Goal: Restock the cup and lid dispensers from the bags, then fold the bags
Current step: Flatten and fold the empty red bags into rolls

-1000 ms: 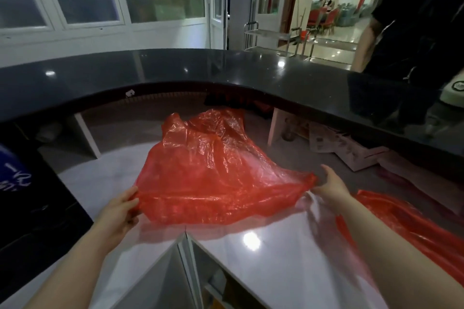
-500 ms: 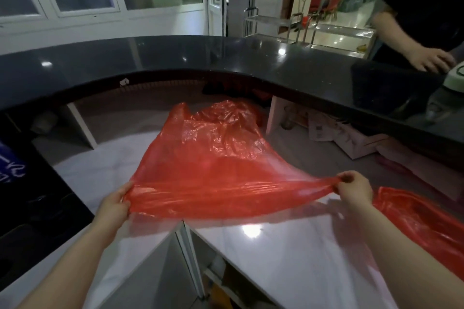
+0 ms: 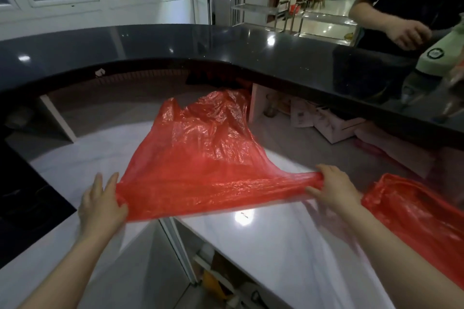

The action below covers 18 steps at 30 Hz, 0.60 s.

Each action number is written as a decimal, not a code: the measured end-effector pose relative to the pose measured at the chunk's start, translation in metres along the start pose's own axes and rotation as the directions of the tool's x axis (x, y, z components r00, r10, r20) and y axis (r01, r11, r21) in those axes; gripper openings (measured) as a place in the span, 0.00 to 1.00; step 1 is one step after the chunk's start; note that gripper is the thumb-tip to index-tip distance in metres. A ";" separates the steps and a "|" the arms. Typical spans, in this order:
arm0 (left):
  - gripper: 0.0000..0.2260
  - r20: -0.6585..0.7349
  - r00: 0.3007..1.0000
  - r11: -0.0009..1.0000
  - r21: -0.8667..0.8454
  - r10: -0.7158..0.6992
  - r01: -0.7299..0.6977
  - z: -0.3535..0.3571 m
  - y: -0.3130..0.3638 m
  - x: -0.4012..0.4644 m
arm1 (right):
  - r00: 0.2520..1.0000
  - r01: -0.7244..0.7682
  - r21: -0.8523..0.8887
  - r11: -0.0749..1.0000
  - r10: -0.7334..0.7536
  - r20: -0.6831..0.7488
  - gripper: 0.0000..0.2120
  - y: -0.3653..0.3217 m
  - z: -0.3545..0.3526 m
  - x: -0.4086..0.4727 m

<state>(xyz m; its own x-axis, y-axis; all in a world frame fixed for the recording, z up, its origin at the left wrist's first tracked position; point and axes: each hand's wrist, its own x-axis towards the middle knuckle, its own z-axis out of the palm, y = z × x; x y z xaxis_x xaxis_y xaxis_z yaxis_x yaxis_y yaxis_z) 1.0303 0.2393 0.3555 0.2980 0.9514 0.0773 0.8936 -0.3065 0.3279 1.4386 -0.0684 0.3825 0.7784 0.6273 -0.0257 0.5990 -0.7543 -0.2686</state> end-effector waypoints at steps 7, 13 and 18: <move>0.29 0.149 0.958 0.969 -0.013 0.246 -0.247 0.023 0.017 -0.013 | 0.809 0.587 -0.100 0.803 -0.585 0.056 0.30 -0.055 0.023 -0.011; 0.29 0.250 0.933 0.953 0.094 0.258 -0.288 0.039 0.000 -0.030 | 0.813 0.506 -0.118 0.855 -0.426 0.398 0.28 -0.063 0.055 -0.025; 0.29 0.281 0.926 0.946 0.129 0.254 -0.298 0.030 0.010 -0.040 | 0.841 0.491 -0.146 0.859 -0.423 0.337 0.23 -0.058 0.041 -0.029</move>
<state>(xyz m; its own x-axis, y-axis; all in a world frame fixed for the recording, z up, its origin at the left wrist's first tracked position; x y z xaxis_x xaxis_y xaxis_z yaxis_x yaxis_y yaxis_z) 1.0367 0.1972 0.3276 0.5970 0.7947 -0.1098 0.7993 -0.5776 0.1657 1.3735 -0.0345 0.3590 0.3375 0.9122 -0.2325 0.9242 -0.3680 -0.1025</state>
